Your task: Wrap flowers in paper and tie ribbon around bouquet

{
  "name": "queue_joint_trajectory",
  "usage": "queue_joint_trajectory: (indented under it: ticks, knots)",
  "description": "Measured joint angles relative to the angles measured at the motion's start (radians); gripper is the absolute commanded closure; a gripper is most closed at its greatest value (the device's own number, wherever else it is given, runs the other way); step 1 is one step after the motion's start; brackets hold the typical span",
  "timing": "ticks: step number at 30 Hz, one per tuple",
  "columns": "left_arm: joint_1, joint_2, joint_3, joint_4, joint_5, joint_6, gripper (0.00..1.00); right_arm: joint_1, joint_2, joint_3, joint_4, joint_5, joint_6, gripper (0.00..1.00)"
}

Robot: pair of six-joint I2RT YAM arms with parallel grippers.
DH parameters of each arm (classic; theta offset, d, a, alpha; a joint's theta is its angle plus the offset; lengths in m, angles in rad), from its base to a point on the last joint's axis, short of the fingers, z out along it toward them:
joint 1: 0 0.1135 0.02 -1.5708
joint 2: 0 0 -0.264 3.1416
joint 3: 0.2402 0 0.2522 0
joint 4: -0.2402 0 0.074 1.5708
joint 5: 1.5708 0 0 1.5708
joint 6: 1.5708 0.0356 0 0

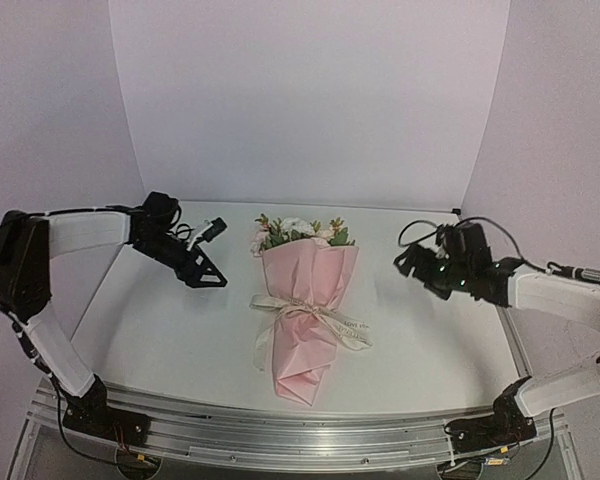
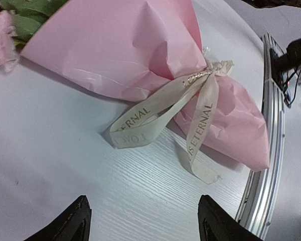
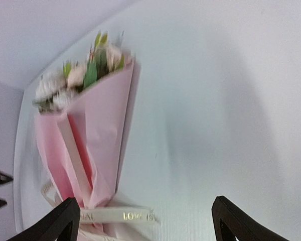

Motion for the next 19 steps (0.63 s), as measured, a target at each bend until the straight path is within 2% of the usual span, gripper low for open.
queue_joint_trajectory:
  ticks: [3,5,8,11,15,19]
  knots:
    - [0.05,-0.226,-0.17,0.156,-0.028,-0.142,0.02,-0.218,-0.001,0.136,-0.08,-0.058,-0.072,0.08]
    - [0.06,-0.363,-0.284,0.296,-0.107,-0.237,0.0,-0.361,0.021,0.174,-0.103,-0.134,-0.109,0.07]
    - [0.063,-0.461,-0.382,0.423,-0.213,-0.332,0.0,-0.534,0.088,0.185,-0.146,-0.181,-0.187,0.05]
    - [0.114,-0.48,-0.459,0.53,-0.275,-0.397,0.0,-0.576,0.128,0.174,-0.207,-0.159,-0.242,0.04]
    - [0.254,-0.487,-0.596,0.643,-0.323,-0.443,0.0,-0.567,0.143,0.167,-0.232,-0.106,-0.278,0.06]
    - [0.289,-0.522,-0.737,0.741,-0.349,-0.468,0.0,-0.565,0.144,0.13,-0.211,-0.07,-0.27,0.11]
